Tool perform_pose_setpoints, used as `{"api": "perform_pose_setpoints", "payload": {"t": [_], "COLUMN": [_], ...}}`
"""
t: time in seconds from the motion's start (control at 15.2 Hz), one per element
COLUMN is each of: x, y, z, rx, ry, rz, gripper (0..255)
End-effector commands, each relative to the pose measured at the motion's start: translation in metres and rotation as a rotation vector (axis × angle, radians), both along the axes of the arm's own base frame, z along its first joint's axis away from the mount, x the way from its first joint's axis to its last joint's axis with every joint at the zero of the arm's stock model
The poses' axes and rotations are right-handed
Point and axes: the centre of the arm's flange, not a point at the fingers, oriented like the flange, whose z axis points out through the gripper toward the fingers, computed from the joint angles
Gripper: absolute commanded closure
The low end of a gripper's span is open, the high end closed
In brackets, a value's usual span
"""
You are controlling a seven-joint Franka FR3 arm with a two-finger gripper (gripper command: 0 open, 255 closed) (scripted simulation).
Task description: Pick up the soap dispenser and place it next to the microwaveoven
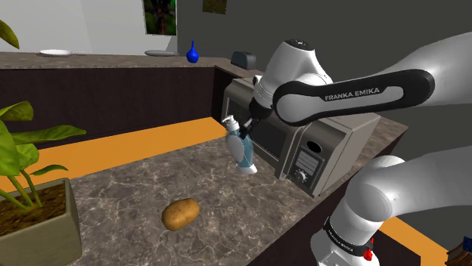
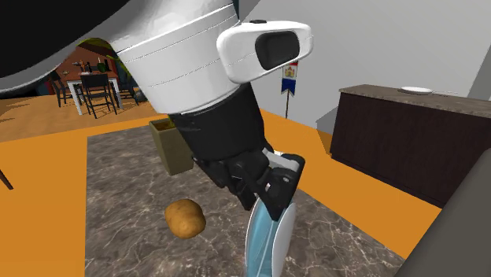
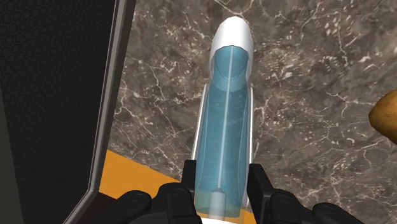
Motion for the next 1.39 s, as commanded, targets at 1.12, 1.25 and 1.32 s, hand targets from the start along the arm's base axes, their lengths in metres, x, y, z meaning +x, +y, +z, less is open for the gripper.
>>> {"api": "perform_pose_setpoints", "payload": {"t": [1.12,1.25,1.32], "x": [-0.001,-0.001,-0.001], "y": [0.001,0.001,0.001], "z": [-0.08,-0.08,-0.08], "rx": [0.0,0.0,0.0], "ry": [-0.001,-0.001,-0.001], "rz": [0.0,0.0,0.0], "gripper": [255,255,255]}}
